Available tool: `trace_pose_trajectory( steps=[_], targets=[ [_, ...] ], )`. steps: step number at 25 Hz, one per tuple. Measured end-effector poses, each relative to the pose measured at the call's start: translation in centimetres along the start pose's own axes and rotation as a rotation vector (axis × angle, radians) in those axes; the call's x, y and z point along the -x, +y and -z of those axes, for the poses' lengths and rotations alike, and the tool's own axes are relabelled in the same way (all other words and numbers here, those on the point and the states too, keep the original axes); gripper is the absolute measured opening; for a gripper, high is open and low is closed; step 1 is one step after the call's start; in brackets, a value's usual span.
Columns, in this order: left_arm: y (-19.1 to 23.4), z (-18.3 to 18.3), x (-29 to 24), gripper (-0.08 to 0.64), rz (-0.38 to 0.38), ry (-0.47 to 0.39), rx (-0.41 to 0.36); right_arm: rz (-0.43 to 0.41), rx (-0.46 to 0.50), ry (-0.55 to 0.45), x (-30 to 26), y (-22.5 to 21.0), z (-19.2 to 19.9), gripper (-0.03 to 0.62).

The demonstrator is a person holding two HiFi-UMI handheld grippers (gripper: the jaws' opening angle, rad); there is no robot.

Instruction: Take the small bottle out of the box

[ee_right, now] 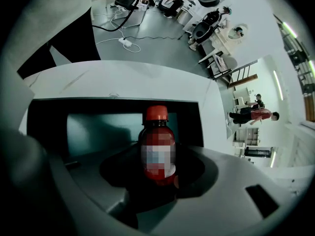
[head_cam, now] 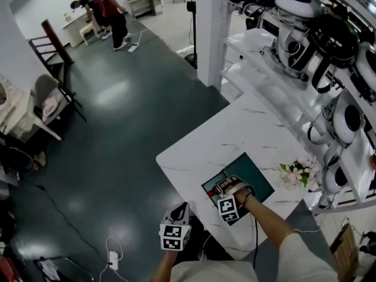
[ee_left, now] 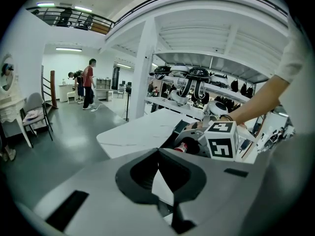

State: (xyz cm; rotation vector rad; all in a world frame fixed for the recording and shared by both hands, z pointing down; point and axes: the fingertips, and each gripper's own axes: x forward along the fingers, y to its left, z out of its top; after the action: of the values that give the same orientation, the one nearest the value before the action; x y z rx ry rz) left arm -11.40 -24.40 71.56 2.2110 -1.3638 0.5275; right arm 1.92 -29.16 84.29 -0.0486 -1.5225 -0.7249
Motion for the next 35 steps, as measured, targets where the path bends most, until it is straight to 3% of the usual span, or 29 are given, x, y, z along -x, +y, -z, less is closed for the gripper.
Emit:
trace_pose_trajectory(
  steps=[6,11,22,32,35],
  targets=[
    [-0.7,-0.3,0.1,0.018,0.006,-0.005,-0.013,0.045,-0.073,-0.015,1.8,-0.9,0.0,0.218],
    [-2.2,-0.8,0.2,0.018,0.024,-0.017,-0.021,0.076,-0.213,-0.045,3.3,-1.3,0.2,0.218],
    [-3.0,-0.3,0.5,0.018,0.022,-0.028,-0.039,0.121,-0.872,-0.230,6.6,-2.7,1.5,0.218],
    [-3.4,-1.5,0.2,0.018,0.030,-0.037,-0.037,0.207,-1.369,-0.416,8.9,-3.1,3.5,0.218],
    [-3.5,-2.1,0.2,0.018,0.032,-0.042,-0.040,0.243,-1.469,-0.451,9.8,-3.1,4.0,0.218]
  ],
)
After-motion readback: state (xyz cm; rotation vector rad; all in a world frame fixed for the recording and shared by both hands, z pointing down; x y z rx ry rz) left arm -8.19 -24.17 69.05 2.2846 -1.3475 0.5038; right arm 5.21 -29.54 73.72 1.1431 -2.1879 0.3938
